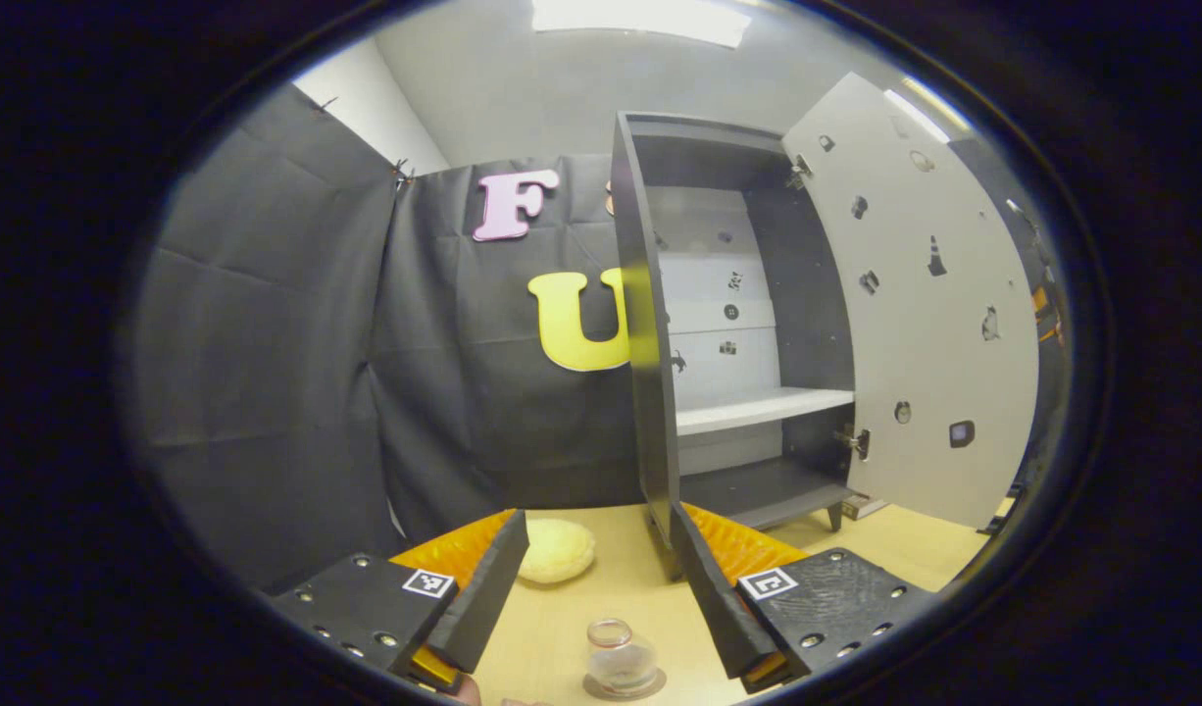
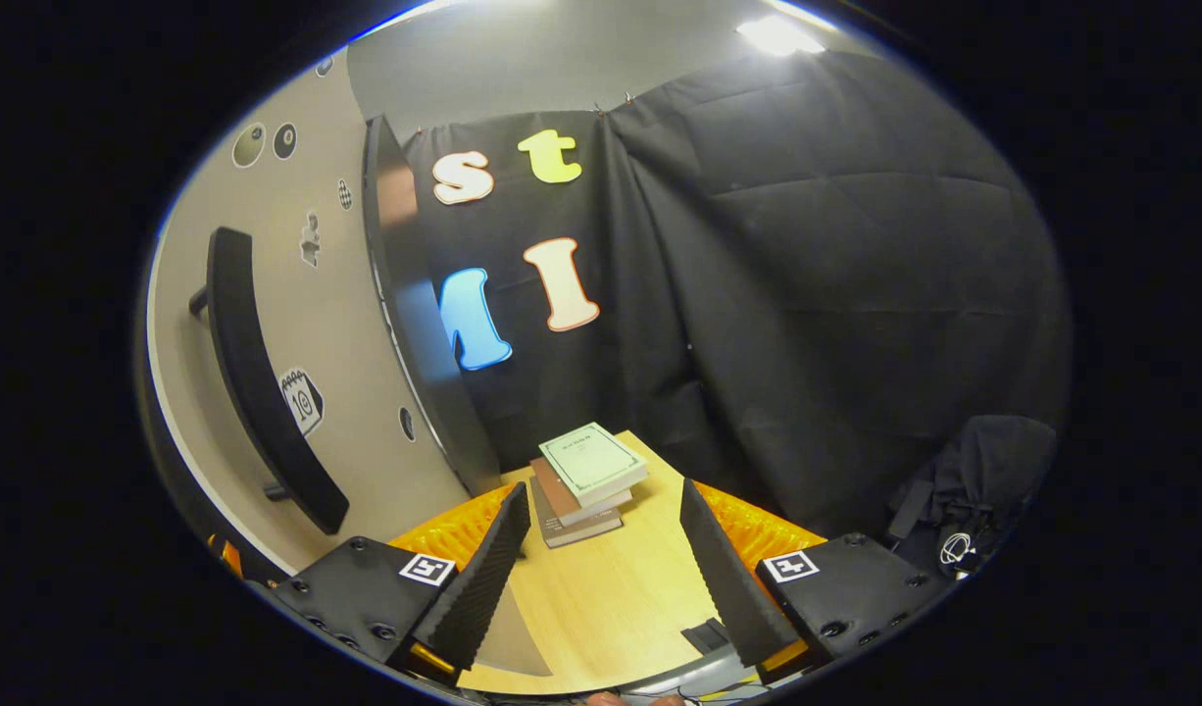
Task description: Open the cabinet door with the right hand, grasp the bottle in the cabinet with the left hand and place it on the coaster, then close the cabinet door with the right hand.
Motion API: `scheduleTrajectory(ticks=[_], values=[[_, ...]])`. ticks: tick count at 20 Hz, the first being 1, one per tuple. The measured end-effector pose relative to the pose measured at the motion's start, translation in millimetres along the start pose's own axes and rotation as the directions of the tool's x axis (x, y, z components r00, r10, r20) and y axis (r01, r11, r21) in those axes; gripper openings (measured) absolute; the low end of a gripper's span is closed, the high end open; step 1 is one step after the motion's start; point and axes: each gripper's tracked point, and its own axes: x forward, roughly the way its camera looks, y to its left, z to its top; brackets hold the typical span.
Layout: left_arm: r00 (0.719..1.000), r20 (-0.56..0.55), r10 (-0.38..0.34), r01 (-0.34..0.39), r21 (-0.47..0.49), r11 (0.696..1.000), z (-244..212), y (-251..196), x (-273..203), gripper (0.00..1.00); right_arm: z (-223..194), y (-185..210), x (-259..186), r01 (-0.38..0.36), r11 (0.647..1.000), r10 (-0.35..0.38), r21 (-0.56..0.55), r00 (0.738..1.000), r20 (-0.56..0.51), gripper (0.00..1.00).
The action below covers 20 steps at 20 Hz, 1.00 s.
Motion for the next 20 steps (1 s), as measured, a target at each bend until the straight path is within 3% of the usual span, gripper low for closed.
scheduleTrajectory(ticks=[6,11,16,20], values=[[1.000,0.013,0.019,-0.018,-0.056,0.998,70,-54,-29,0.87,44,20,-3,-0.105,0.994,0.107,-0.028,0.991,0.086,0.98],[0.998,-0.018,-0.062,0.059,-0.133,0.989,80,-121,-27,0.87,67,47,-7,-0.253,0.967,0.256,-0.043,0.960,0.113,0.98],[0.995,-0.058,-0.086,0.082,-0.067,0.994,74,-157,-33,0.87,80,65,-15,-0.304,0.943,0.321,-0.137,0.940,0.118,0.98],[0.989,-0.083,-0.124,0.117,-0.081,0.990,67,-170,-39,0.90,87,67,-19,-0.281,0.944,0.304,-0.174,0.944,0.125,0.98]])
